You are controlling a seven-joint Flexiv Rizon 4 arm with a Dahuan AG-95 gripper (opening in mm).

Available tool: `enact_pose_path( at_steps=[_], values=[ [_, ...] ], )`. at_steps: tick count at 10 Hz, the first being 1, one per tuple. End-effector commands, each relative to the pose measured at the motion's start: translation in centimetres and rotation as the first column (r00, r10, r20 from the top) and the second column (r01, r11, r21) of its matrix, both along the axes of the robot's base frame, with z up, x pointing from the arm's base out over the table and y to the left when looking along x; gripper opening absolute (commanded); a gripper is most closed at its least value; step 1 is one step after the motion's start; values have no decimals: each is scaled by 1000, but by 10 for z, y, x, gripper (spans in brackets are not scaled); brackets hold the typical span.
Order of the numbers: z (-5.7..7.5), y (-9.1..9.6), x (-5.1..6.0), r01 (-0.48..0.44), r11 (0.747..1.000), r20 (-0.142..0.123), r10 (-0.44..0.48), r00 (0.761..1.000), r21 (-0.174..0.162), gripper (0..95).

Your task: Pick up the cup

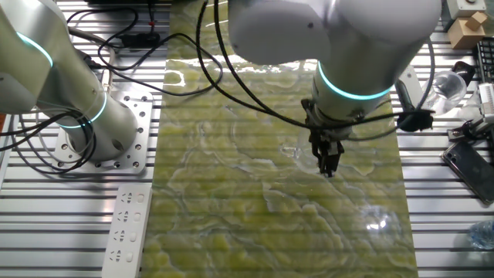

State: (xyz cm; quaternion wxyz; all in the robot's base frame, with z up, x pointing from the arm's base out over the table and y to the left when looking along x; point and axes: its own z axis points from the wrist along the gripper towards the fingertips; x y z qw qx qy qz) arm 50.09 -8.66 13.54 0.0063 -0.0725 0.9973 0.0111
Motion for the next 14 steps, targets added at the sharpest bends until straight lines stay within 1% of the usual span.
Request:
enact_pose_path(
  at_steps=[1, 5, 6, 7, 10, 11, 12, 13, 14],
  values=[
    [3, 4, -1, 5, 1000, -1, -5, 1000, -9, 760],
    [4, 6, -4, 20, 1000, -4, -20, 1000, -11, 760],
    [4, 6, -4, 23, 1000, -3, -23, 1000, -18, 760],
    [4, 6, -4, 18, 1000, 1, -18, 1000, -24, 570],
    [4, 6, -4, -23, 999, 14, 23, 1000, -27, 570],
    [4, 6, -4, -32, 999, 28, 33, 999, -34, 570],
    [4, 6, -4, -20, 999, 37, 22, 999, -38, 570],
    [4, 6, -4, 1, 999, 40, 1, 999, -46, 570],
    [4, 6, -4, 20, 998, 48, -17, 999, -63, 570]
  ],
)
